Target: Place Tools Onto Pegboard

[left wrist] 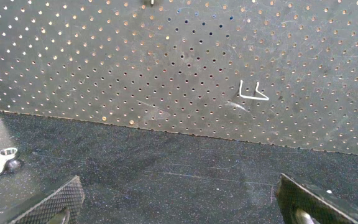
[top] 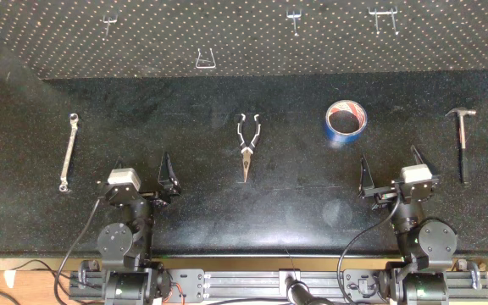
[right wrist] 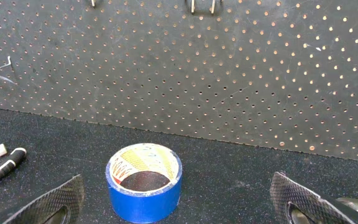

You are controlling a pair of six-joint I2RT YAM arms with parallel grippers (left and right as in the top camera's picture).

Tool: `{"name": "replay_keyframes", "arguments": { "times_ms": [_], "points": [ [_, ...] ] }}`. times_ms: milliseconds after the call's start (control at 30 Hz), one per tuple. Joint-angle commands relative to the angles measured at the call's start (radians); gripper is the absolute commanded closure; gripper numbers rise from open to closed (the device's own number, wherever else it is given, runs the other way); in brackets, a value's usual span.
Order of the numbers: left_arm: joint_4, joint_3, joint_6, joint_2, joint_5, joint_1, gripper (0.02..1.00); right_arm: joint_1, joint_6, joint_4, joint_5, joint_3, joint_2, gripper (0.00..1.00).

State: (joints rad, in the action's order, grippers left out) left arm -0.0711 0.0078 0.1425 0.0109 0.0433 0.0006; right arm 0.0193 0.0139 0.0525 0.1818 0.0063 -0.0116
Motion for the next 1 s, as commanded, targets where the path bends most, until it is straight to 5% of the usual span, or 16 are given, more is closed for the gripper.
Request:
{"name": "replay_keyframes", "arguments": {
  "times_ms": [33, 900, 1000],
  "points": [
    [-0.005, -0.002, -0.047, -0.008, 0.005, -0.006, 0.023, -0.008, 0.014, 0.007, -0.015, -0.002, 0.011, 0.025],
    [-0.008, -0.002, -0.048, -0.007, -0.029, -0.007, 0.023, -0.008, 0.014, 0.007, -0.015, -0.002, 0.011, 0.027],
    [-0.035, 0.082, -0.178, 0.075, 0.018, 0.014, 0.025, -0.008, 0.014, 0.007, -0.015, -0.002, 0.011, 0.025]
  ]
}}
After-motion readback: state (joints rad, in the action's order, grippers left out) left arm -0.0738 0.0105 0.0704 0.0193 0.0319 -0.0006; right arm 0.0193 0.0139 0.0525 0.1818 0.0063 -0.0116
